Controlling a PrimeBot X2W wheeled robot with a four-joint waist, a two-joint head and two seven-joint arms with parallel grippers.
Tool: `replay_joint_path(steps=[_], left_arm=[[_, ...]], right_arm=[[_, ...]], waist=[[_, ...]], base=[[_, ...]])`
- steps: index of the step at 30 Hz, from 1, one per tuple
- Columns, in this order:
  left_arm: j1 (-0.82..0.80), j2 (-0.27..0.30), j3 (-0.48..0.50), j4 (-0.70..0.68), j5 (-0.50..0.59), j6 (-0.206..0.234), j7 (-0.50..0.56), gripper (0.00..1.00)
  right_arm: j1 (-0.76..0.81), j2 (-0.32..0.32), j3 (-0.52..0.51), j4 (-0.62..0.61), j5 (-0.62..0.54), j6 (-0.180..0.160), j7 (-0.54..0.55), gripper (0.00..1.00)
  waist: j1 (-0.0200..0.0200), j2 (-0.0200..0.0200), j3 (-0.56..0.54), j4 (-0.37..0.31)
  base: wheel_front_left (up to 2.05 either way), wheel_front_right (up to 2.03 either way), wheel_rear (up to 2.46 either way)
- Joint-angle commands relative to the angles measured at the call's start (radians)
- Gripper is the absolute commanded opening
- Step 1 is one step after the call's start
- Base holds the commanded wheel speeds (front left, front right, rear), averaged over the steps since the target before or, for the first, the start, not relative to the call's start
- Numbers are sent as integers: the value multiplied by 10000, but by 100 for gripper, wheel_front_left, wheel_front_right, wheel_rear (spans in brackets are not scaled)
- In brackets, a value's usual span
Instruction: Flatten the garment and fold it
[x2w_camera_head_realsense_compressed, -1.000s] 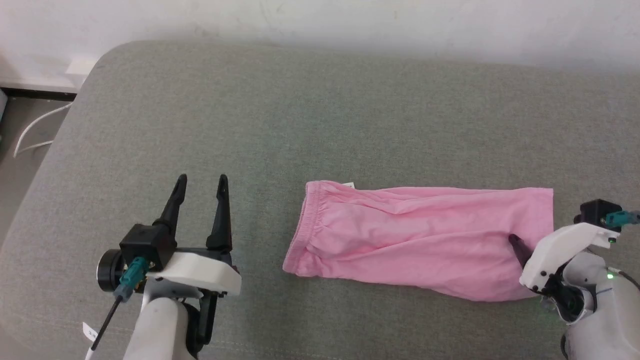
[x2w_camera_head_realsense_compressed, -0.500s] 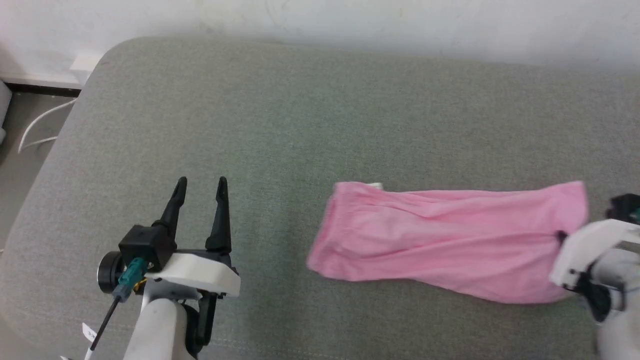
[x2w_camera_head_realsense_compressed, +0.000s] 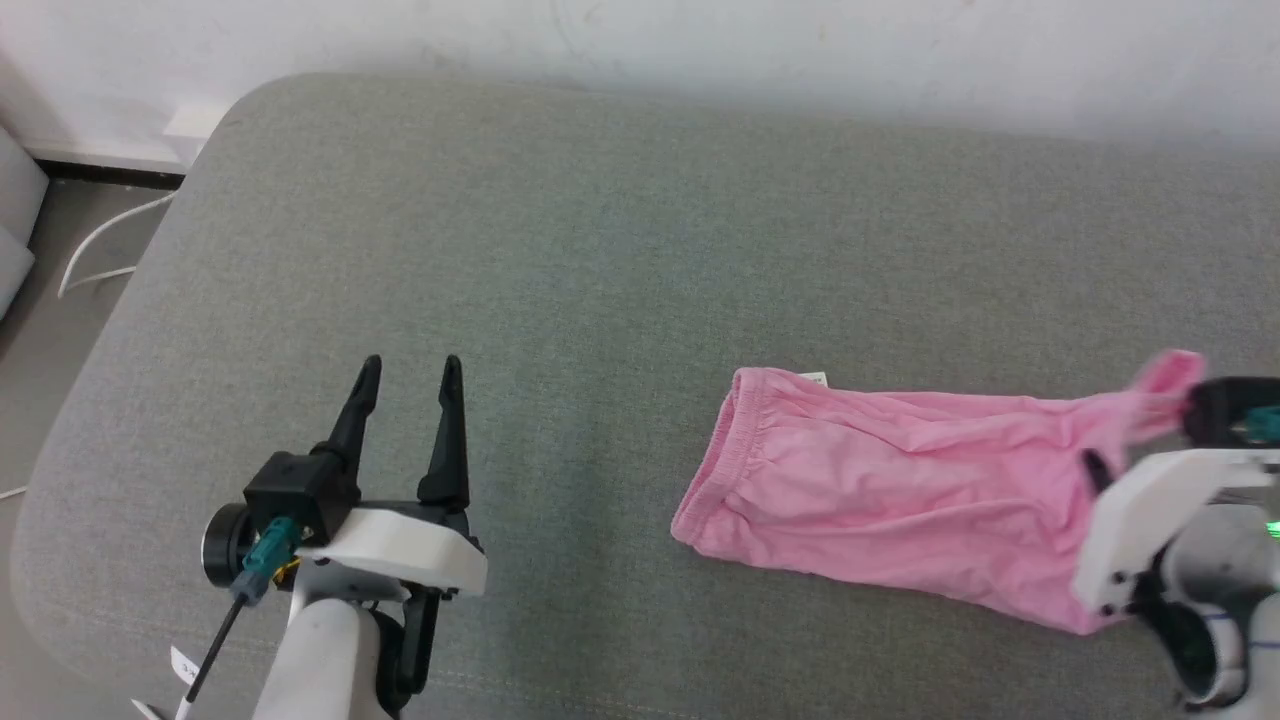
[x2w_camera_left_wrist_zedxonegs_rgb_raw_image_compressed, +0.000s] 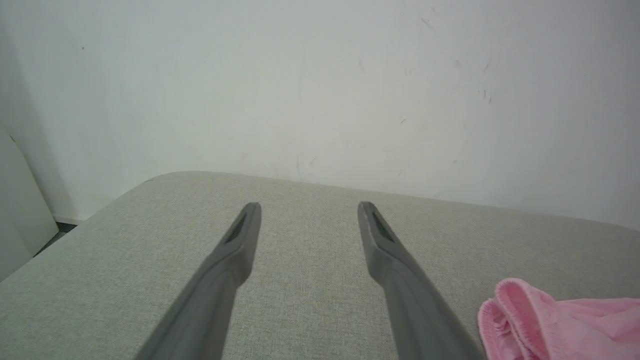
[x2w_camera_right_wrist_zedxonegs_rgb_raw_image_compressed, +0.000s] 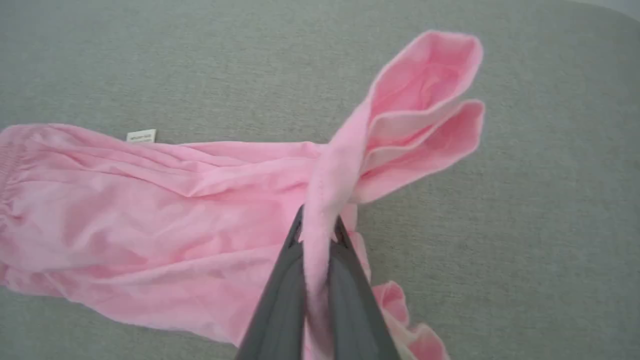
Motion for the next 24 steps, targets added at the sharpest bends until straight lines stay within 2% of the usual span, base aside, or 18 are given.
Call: replay_joint_path(steps=[1,5,9,15,21,22,23,24], left_arm=[[92,-19,-20,-31,-37,-5,-47,100],[23,-19,-96,-62,-112,-1,-47,100],[-121,-19,-202,-120,-213,45,-47,100],[-314,-20,-413,-194,-379,111,-47,100],[-457,-20,-615,-211,-563,203,-47,100],[-468,-20,-646,-212,-587,232,-47,100],[-475,-20,-672,-210,-605,253,-47,100],[-480,-20,-694,-202,-621,269,-47,100]], right_arm=[[223,65,433,-527,260,-9,356,0],[550,107,2088,-2185,601,-9,1488,0],[67,118,3558,-2500,646,-9,1988,0],[-1198,123,4908,-1121,984,-9,2130,0],[-2225,124,5671,670,1187,-9,2065,0],[-2333,124,5730,884,1246,-9,1988,29],[-2428,124,5820,1056,1349,-9,1890,79],[-2482,124,5866,1194,1549,-9,1795,100]], waist=[[0,-1,11,8],[0,-1,101,76],[0,-1,279,195],[0,-1,612,530],[0,-1,883,846],[0,-1,909,874],[0,-1,933,899],[0,-1,943,915]], base=[[0,0,0],[0,0,0],[0,0,0],[0,0,0],[0,0,0],[0,0,0],[0,0,0],[0,0,0]])
